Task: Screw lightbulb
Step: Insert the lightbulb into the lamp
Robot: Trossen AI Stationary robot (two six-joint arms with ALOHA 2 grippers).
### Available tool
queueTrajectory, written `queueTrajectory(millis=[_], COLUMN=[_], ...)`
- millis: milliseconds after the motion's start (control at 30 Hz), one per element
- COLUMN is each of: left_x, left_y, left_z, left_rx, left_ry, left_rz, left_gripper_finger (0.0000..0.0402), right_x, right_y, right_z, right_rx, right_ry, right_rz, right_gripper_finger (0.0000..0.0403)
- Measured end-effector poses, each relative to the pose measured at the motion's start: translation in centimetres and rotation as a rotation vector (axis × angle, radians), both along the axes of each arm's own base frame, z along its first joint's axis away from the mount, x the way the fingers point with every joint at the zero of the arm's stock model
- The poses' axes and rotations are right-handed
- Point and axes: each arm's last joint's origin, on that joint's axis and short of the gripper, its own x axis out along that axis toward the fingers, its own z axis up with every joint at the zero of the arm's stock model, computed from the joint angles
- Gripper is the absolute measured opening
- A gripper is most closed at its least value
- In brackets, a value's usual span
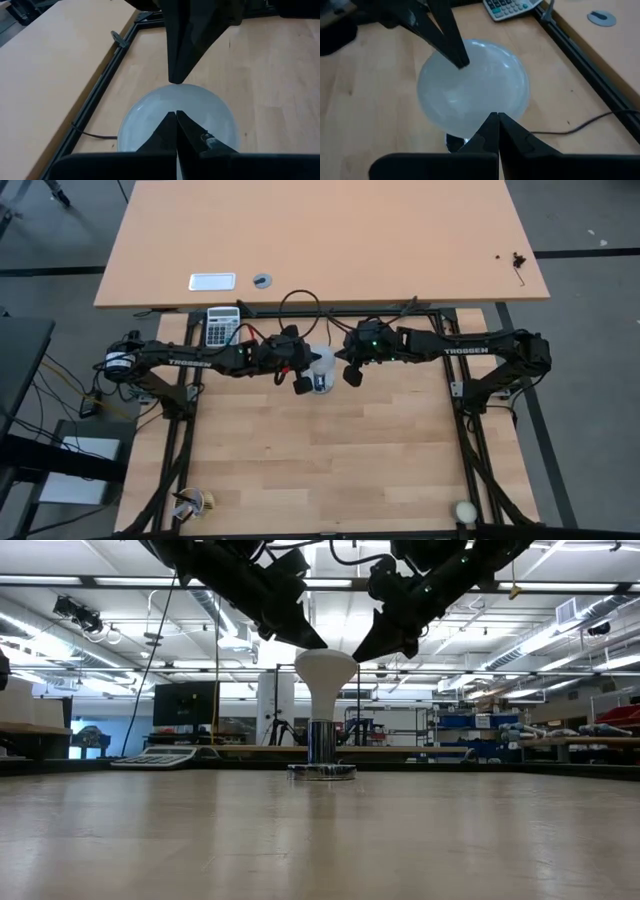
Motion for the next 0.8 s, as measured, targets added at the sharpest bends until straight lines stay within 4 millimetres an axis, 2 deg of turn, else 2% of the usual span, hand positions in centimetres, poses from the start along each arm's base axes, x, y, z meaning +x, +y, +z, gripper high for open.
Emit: queueTrajectory(millis=[367,600,800], left_x=[-0.1,0.0,0.0], left_y=[0.0,0.1,0.1], left_z=[0.0,-0.1,-0.1], left_rx=[-0.006,0.002,0.001], left_ry=[0.005,0.003,0.008], left_rz=[0.001,0.015,0.014], left_gripper_finger=[0.0000,0.0000,0.0000], right_x=[0.2,0.7,0.6], right_y=[0.3,1.8,2.4], right_z=[0.0,-0.1,0.5], right_rx=[0.055,0.126,0.087], right_ry=[-0.022,-0.044,-0.068], right_rz=[0.057,0.194,0.201], right_gripper_finger=[0.0009,0.0009,0.0009])
